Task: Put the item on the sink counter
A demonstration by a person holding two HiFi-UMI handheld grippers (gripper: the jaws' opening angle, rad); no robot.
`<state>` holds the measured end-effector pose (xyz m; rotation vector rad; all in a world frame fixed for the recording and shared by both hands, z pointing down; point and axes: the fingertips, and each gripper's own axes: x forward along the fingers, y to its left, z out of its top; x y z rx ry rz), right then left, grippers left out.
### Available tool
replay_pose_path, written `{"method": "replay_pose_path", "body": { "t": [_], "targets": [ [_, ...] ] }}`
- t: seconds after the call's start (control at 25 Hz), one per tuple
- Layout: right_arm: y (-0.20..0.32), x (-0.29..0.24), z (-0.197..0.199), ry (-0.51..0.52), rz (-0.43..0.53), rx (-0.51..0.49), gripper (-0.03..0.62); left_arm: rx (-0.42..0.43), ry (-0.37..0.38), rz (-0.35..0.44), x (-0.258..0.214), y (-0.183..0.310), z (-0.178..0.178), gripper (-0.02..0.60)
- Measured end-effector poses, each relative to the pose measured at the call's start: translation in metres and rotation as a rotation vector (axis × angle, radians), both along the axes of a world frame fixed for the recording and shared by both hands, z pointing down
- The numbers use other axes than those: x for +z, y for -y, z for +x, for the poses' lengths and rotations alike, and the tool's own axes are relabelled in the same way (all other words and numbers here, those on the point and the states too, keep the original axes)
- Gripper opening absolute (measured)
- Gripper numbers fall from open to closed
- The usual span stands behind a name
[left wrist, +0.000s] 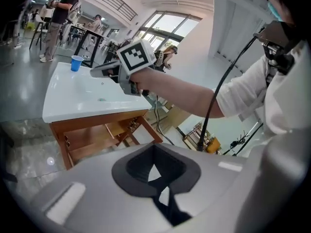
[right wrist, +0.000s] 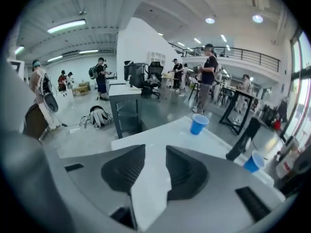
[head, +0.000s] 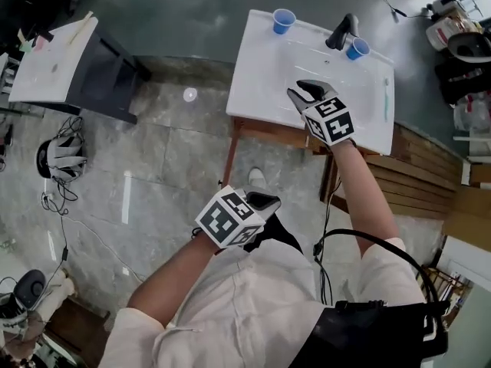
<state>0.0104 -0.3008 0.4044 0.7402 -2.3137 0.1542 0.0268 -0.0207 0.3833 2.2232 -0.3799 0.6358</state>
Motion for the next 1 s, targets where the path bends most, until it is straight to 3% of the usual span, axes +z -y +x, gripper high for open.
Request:
{"method": "replay_pose_path", "body": {
  "t": [0.04,0.36,0.52,0.68,0.8,1.0],
  "targets": [
    [0.021,-0.003,-0.006,-0.025,0.024,-0.03,0.121,-0.01,-0.002,-0.008,0.0,0.008,0.004,0.005],
    [0.17,0.009,-0.049,-0.272,0.205,-0.201,0.121,-0.143,-0.025,-0.027,-0.003,0.071,0.01,0.006],
    [0.211,0.04,-0.055,-0.377,0.199,-0.247,0.121,-0.208,-0.031,-0.034,0.002,0.089,0.003,0.006],
    [0.227,0.061,-0.056,-0.429,0.154,-0.249,0.112,-0.255,-0.021,-0.044,0.008,0.092,-0.009,0.006],
    [0.23,0.066,-0.057,-0.416,0.141,-0.23,0.027,-0.259,-0.015,-0.046,0.012,0.091,-0.015,0.005],
    [0.2,0.041,-0.063,-0.352,0.139,-0.241,0.02,-0.243,-0.018,-0.027,0.008,0.078,-0.022,0.006]
  ]
}}
